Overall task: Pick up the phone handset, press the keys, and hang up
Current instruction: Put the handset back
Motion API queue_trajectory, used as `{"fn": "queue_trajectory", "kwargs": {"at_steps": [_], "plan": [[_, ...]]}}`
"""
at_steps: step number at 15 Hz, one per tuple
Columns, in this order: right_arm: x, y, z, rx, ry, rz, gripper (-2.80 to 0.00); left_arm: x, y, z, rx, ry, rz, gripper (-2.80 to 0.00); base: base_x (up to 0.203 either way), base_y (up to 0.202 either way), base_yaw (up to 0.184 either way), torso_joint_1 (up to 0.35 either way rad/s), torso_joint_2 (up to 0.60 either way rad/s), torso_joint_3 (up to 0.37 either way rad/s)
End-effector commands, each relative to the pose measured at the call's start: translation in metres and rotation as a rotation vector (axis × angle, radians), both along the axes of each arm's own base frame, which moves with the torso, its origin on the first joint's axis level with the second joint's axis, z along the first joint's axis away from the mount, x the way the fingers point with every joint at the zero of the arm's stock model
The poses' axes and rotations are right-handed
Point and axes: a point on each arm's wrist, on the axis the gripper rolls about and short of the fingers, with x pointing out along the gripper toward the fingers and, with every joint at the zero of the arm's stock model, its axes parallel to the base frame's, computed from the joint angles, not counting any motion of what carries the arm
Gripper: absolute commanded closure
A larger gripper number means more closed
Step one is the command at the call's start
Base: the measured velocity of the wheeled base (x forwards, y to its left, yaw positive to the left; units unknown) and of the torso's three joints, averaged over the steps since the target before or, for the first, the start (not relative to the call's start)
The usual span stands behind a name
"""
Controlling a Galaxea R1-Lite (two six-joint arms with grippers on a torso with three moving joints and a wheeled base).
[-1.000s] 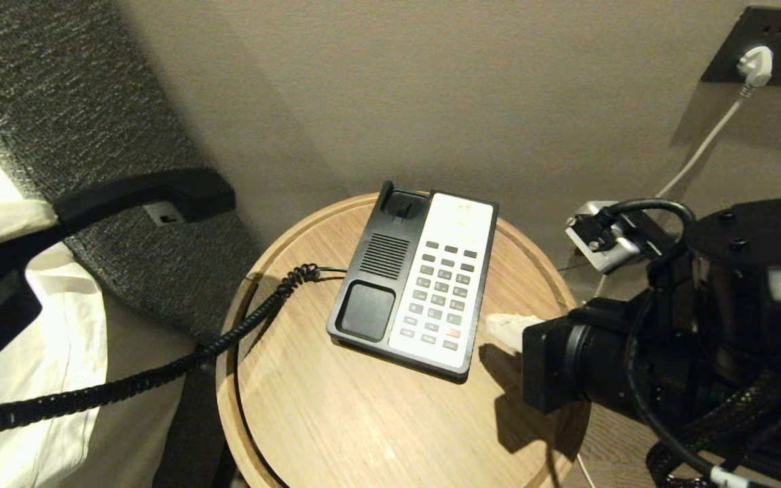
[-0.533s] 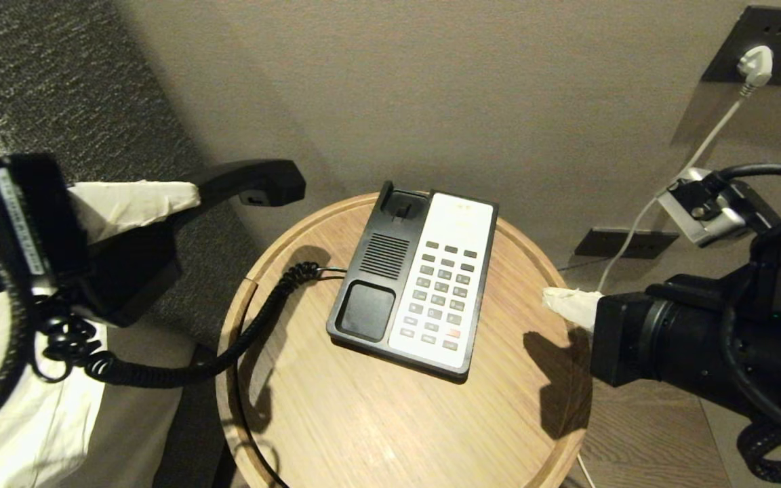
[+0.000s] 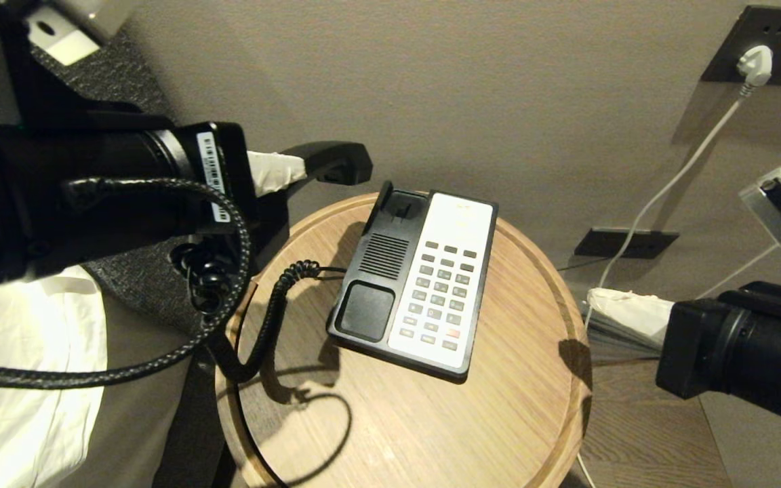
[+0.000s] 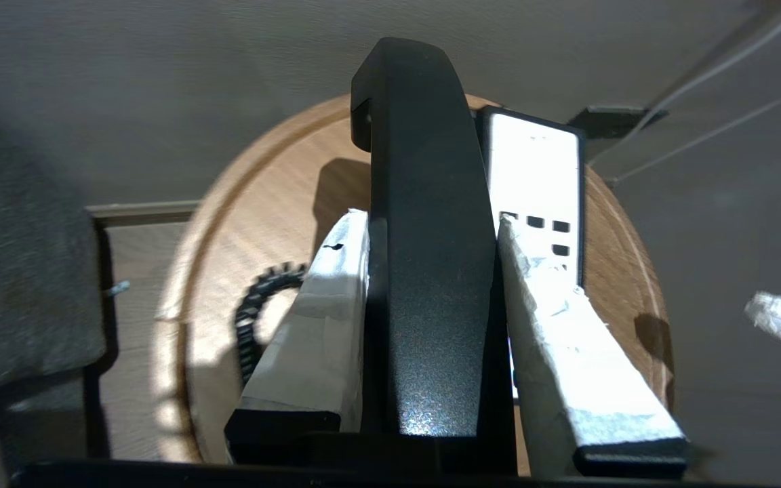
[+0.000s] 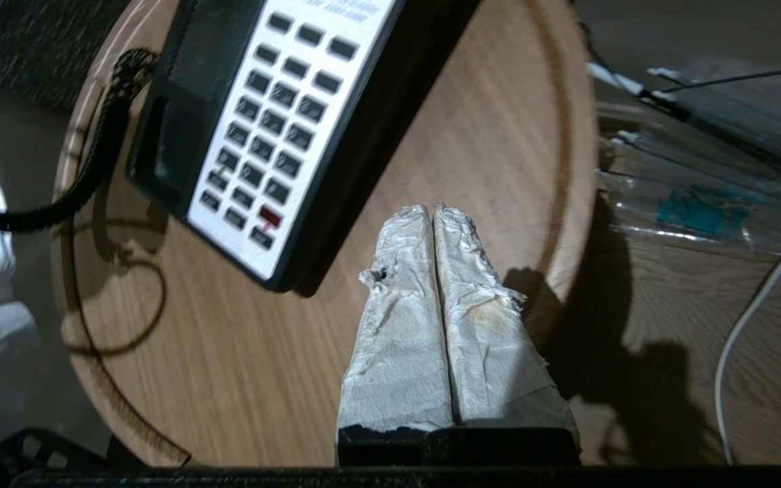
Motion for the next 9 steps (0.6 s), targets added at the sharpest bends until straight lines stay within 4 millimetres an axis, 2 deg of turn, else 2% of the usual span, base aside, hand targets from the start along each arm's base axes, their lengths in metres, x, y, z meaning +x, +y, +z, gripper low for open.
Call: {"fn": "queue_trajectory", "kwargs": {"at_steps": [1, 5, 9], "plan": [[-0.003, -0.010, 0.006, 0.028, -0.022, -0.025, 0.00, 0.011, -0.017, -0.007, 0.029, 0.026, -0.008, 0.00, 0.000, 0.000, 0.000, 0.000, 0.00, 0.000], [-0.006, -0.021, 0.008, 0.045, -0.037, -0.056, 0.00, 0.028, -0.040, -0.008, 0.042, 0.036, -0.011, 0.00, 0.000, 0.000, 0.000, 0.000, 0.00, 0.000], [-0.009, -0.025, 0.005, 0.045, -0.033, -0.058, 0.00, 0.039, -0.052, -0.007, 0.043, 0.032, 0.020, 0.00, 0.000, 0.000, 0.000, 0.000, 0.00, 0.000]]}}
